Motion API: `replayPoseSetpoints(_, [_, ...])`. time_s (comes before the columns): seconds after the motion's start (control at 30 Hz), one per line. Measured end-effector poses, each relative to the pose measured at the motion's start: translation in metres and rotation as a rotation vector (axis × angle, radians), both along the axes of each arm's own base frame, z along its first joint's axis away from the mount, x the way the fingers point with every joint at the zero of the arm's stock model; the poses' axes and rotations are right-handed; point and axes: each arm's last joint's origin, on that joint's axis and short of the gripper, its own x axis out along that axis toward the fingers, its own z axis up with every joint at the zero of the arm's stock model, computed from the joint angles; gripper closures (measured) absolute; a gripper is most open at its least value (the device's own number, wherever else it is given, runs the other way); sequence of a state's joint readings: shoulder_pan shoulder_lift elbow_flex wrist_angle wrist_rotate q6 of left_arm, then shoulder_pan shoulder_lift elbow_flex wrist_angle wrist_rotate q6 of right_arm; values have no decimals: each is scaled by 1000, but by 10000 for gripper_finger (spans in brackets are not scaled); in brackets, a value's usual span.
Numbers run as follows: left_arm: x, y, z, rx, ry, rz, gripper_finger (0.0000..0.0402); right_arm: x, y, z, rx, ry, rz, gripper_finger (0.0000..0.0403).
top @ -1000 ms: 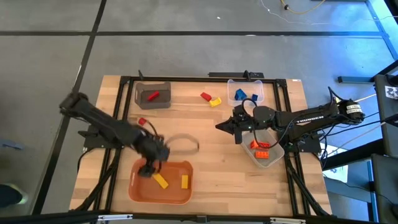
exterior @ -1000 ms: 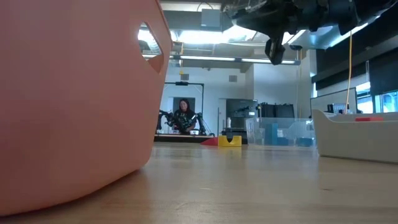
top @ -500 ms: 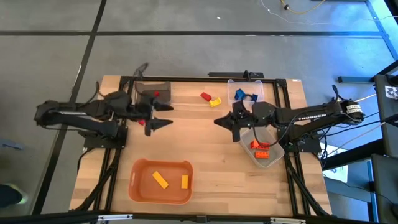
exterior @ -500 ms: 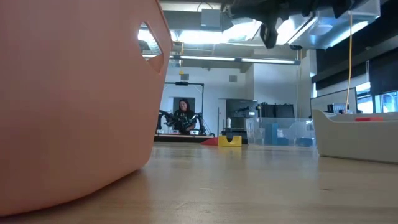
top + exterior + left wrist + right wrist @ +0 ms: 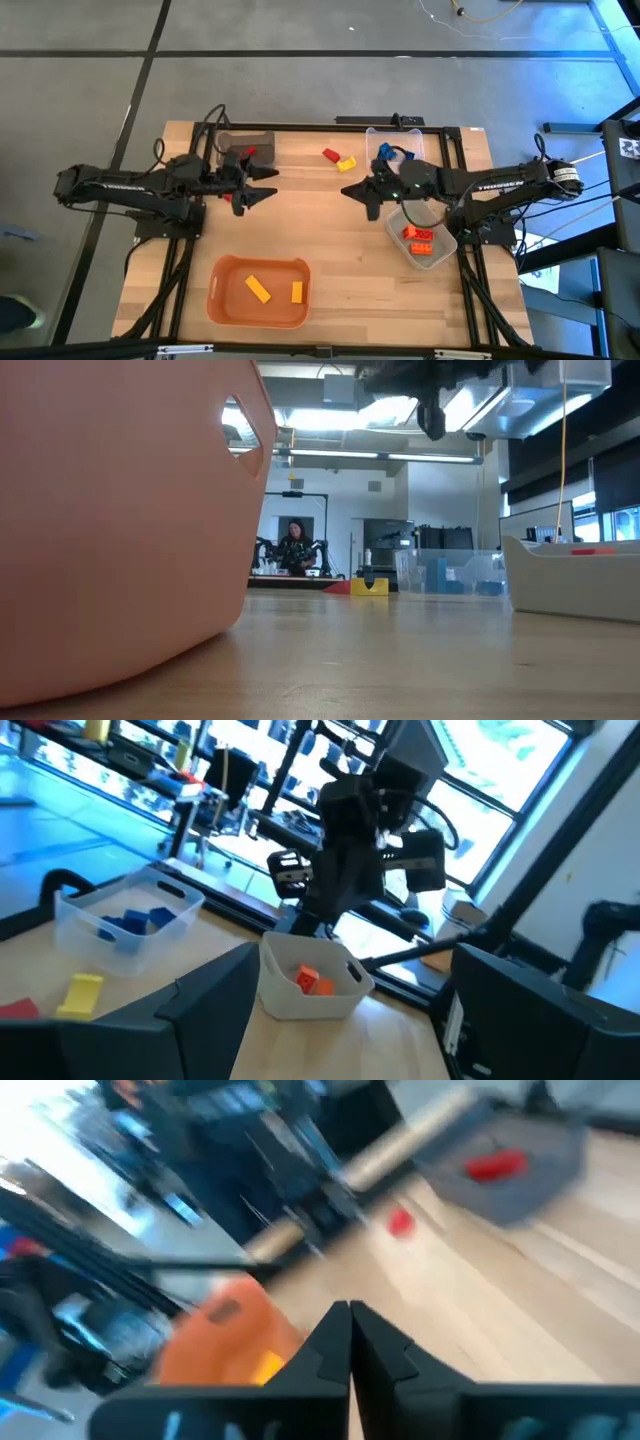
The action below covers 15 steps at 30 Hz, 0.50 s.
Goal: Sort & place blocks by color
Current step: Put the yellow block into the orange bin
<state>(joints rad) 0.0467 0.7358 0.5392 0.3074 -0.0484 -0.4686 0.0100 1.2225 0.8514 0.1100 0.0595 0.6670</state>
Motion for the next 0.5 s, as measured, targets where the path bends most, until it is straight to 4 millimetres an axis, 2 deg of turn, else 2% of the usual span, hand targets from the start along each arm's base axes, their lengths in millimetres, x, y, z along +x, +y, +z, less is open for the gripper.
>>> replayPoseSetpoints(0.1, [-2,1,2,-4,-20,25,81,18,-7,6,-29,171,-49,403])
replayPoseSetpoints(0.2, [-1,1,3,-8,-26,38,81,39,-22,4,-53,330,-169,403])
replayPoseSetpoints(0.3, [-2,1,4,-24,-40,36,81,55,-43,-8,-86,461,-280,397])
replayPoseSetpoints(0.4, [-2,1,4,-26,-37,36,81,67,-65,-24,-68,523,-323,370])
replayPoseSetpoints(0.5, [-2,1,4,-26,-38,36,81,75,-83,-43,-32,579,-335,320])
